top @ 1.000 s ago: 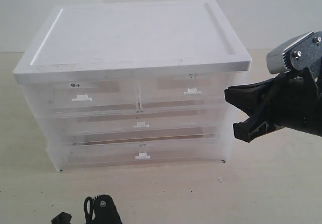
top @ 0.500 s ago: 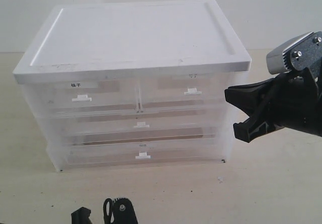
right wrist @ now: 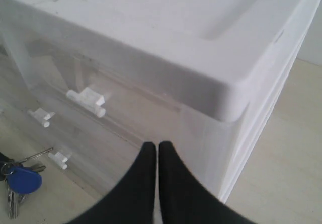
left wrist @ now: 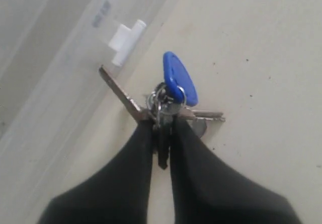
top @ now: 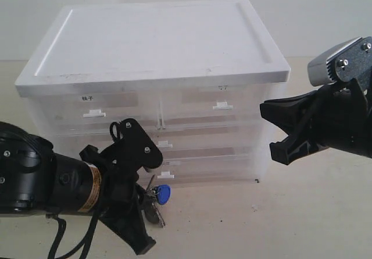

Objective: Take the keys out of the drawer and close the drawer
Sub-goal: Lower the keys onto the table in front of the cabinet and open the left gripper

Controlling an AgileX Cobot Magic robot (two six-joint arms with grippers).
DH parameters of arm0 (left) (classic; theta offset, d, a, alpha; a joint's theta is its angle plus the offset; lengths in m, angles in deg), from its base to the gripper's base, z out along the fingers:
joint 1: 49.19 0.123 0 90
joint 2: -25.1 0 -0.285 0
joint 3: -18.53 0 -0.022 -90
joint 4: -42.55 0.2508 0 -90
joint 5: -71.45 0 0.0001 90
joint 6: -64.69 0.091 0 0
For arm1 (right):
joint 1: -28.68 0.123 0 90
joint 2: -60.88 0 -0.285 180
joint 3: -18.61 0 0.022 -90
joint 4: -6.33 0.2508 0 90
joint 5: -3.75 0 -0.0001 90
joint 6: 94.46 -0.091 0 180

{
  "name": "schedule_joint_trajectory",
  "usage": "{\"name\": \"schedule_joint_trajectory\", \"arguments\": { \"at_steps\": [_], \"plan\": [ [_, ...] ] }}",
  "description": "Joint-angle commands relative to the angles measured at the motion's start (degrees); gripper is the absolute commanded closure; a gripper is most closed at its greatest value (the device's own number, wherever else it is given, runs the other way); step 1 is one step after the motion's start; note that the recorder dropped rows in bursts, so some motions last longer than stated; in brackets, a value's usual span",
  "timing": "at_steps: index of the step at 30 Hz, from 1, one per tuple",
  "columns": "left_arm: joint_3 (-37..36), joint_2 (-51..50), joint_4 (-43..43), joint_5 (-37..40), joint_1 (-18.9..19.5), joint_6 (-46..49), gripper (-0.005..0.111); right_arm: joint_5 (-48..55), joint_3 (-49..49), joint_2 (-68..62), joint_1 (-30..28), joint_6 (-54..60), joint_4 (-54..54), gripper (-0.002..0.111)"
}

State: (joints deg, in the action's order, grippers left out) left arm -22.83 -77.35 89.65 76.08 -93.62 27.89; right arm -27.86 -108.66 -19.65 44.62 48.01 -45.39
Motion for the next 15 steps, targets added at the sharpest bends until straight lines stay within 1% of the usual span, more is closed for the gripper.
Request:
{"name": "schedule_joint_trajectory", "arguments": {
  "at_steps": [1,5,6,8,12,14,15],
  "plan": [
    [0.4,0.0,1.0,-1.9,1.5,0.5,0.102,0.1,-0.1,0.1,-0.5,0.0,-0.2,0.108],
    [0.4,0.0,1.0,-1.9,1.5,0.5,0.101,0.1,-0.1,0.1,-0.5,0.0,-0.2,0.108],
    [0.4,0.0,1.0,-1.8,1.5,0.5,0.100,0.1,-0.1,0.1,-0.5,0.0,-0.2,0.108],
    [0.4,0.0,1.0,-1.6,1.5,0.5,0.089,0.1,-0.1,0.1,-0.5,0.0,-0.2,0.108],
    [0.4,0.0,0.7,-1.1,1.5,0.5,0.057,0.1,-0.1,0.1,-0.5,0.0,-0.2,0.108],
    [0.4,0.0,0.7,0.4,1.5,0.2,0.050,0.1,-0.1,0.1,-0.5,0.0,-0.2,0.108],
    [0.1,0.0,0.7,0.3,1.5,0.0,0.051,0.1,-0.1,0.1,-0.5,0.0,-0.2,0.108]
  ]
}}
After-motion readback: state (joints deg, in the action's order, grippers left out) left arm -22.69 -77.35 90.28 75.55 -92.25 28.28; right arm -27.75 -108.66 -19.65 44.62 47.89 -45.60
